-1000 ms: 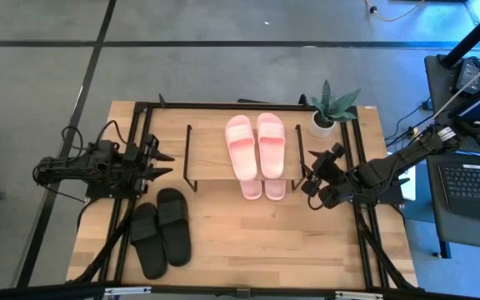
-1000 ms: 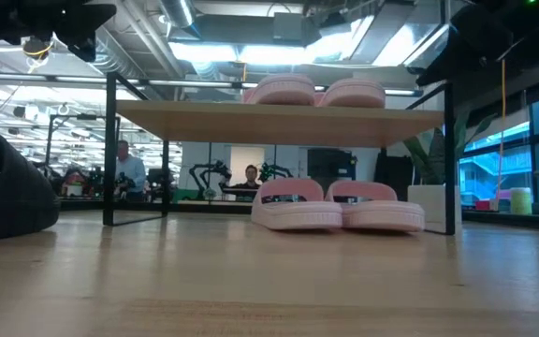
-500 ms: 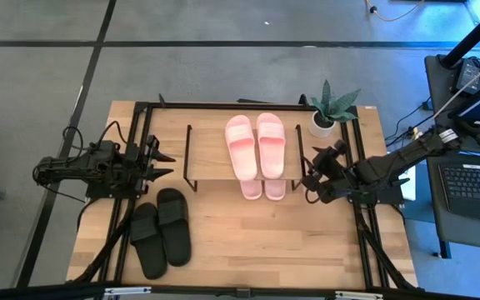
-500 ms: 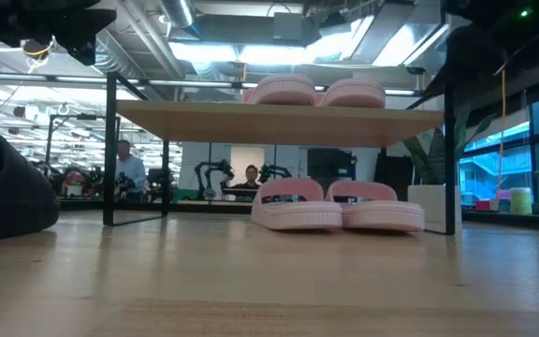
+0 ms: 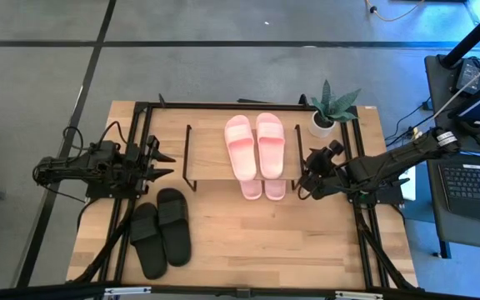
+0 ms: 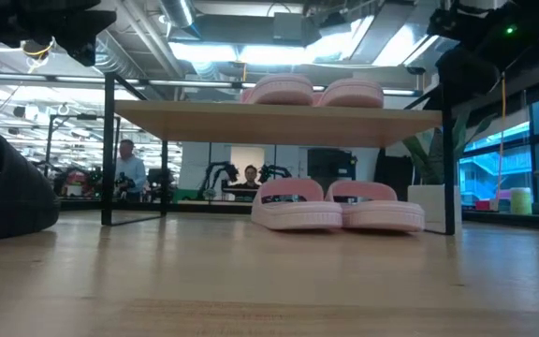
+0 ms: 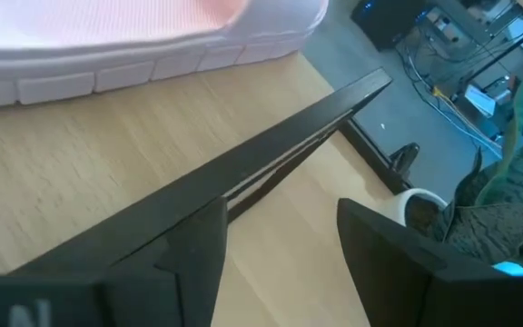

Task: Pick and place slides into the shelf
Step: Move the black slipper under the shelf

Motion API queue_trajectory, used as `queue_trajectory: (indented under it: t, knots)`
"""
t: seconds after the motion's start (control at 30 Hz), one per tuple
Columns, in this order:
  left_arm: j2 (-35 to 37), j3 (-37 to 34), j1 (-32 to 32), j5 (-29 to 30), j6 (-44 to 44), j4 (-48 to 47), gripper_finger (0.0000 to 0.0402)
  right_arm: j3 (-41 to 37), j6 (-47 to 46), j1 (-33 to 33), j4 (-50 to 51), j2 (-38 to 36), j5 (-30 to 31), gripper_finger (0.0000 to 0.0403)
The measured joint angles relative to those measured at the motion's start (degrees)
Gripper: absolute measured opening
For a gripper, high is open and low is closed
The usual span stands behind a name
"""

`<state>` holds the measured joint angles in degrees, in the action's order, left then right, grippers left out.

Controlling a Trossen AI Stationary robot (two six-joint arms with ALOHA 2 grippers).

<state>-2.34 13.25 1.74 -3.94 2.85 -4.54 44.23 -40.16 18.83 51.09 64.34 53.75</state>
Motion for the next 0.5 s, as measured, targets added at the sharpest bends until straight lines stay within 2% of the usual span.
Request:
queue_trajectory:
  t: [0.5]
  knots:
    - [0.0, 0.0, 0.0, 0.0, 0.0, 0.0, 0.0141, 0.0, 2.6, 0.0, -8.0, 0.2, -1.0, 0.0210]
